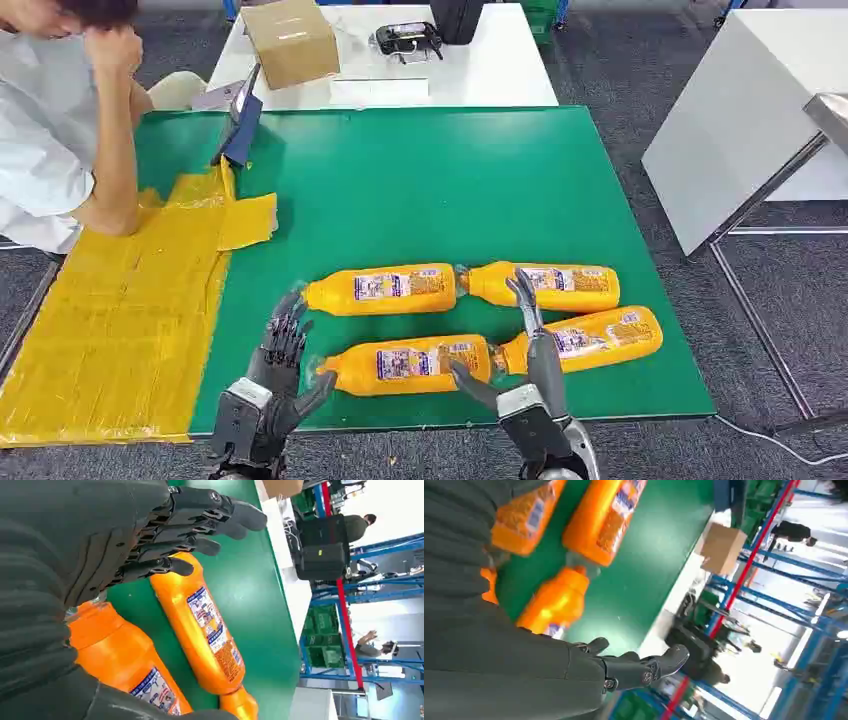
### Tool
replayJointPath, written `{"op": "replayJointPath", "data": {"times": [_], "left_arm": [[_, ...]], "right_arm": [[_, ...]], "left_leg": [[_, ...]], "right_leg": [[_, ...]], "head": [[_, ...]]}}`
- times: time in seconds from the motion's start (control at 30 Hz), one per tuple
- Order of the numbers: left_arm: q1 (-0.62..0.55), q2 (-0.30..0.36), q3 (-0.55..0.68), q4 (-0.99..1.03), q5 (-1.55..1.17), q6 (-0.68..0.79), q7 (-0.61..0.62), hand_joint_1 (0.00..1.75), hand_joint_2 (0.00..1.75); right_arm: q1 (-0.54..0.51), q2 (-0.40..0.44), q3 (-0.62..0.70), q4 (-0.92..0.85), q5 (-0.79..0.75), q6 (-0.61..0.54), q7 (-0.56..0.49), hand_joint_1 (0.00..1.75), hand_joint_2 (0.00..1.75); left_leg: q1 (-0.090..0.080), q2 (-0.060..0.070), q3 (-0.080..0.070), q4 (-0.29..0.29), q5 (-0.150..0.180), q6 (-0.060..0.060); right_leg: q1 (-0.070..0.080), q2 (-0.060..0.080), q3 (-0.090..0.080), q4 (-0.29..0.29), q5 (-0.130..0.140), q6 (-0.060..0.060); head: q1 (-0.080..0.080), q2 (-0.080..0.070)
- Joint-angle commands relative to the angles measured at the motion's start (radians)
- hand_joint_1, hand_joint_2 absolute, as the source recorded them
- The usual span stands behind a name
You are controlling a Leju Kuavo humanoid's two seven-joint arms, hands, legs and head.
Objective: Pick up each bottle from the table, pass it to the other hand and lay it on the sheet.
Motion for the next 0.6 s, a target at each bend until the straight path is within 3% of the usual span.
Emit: {"op": "replayJointPath", "data": {"times": [0.03, 0.1, 0.27, 0.37, 0.6], "left_arm": [[-0.072, -0.01, 0.039, 0.046, -0.013, -0.079, 0.011, 0.0, 1.75], [-0.092, -0.018, 0.042, 0.059, -0.012, -0.102, 0.012, 0.0, 1.75], [-0.154, -0.029, 0.045, 0.084, -0.006, -0.147, 0.015, 0.0, 1.75], [-0.184, -0.031, 0.041, 0.101, 0.004, -0.169, 0.02, 0.0, 1.75], [-0.183, -0.032, 0.04, 0.104, 0.004, -0.169, 0.02, 0.0, 1.75]], "right_arm": [[-0.256, -0.042, -0.06, 0.161, 0.301, -0.059, 0.09, 0.0, 1.75], [-0.338, -0.043, -0.044, 0.226, 0.338, -0.023, 0.121, 0.0, 1.75], [-0.553, -0.047, 0.086, 0.503, 0.599, 0.018, 0.205, 0.0, 1.75], [-0.652, -0.03, 0.164, 0.658, 0.639, 0.099, 0.191, 0.0, 1.75], [-0.661, -0.026, 0.174, 0.681, 0.638, 0.1, 0.189, 0.0, 1.75]], "left_leg": [[0.001, 0.001, 0.003, 0.0, -0.001, -0.001], [0.001, 0.003, 0.003, 0.0, 0.0, -0.001], [0.002, 0.003, 0.007, -0.001, 0.001, 0.0], [0.001, 0.003, 0.005, 0.0, 0.002, 0.002], [0.001, 0.0, 0.006, 0.0, 0.002, 0.001]], "right_leg": [[0.0, 0.006, 0.003, -0.001, 0.0, -0.001], [0.0, 0.007, 0.003, -0.001, 0.002, -0.001], [0.001, 0.009, 0.006, -0.002, 0.003, -0.002], [0.001, 0.007, 0.004, -0.002, 0.004, -0.002], [0.001, 0.005, 0.007, -0.001, 0.002, -0.002]], "head": [[0.0, 0.0], [0.0, 0.0], [0.0, 0.0], [0.0, 0.0], [0.0, 0.0]]}}
